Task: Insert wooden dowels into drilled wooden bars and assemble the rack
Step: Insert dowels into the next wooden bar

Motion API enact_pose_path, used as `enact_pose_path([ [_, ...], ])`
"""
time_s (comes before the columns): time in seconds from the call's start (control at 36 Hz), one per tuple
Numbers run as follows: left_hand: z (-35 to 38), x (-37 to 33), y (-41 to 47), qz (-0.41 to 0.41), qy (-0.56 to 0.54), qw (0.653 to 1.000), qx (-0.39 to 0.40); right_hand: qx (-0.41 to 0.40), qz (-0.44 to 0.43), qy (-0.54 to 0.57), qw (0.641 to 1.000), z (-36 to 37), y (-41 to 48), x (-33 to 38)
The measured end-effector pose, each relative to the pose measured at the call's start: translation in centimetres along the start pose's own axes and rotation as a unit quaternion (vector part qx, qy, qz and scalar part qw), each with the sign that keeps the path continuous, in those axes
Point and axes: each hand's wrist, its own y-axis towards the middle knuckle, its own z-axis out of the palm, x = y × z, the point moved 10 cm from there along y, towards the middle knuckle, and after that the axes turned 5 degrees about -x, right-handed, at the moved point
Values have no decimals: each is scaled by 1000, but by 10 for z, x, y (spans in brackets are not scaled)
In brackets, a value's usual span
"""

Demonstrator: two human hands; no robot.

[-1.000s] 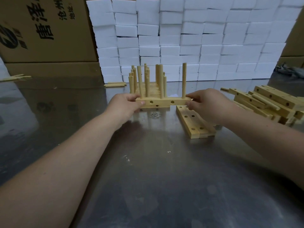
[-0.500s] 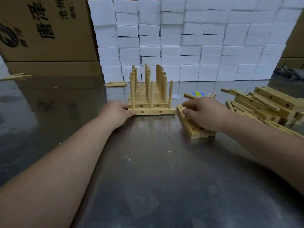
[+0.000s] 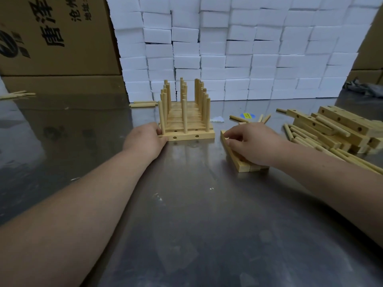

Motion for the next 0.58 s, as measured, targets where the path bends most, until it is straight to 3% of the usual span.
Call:
enact_pose_path([
  [0.31, 1, -11, 1, 59, 45, 997, -16, 19, -12, -3, 1000, 3, -4, 7],
  [0.58, 5, -11, 9, 57, 51, 997, -8, 17, -10, -3, 1000, 5, -4, 5],
])
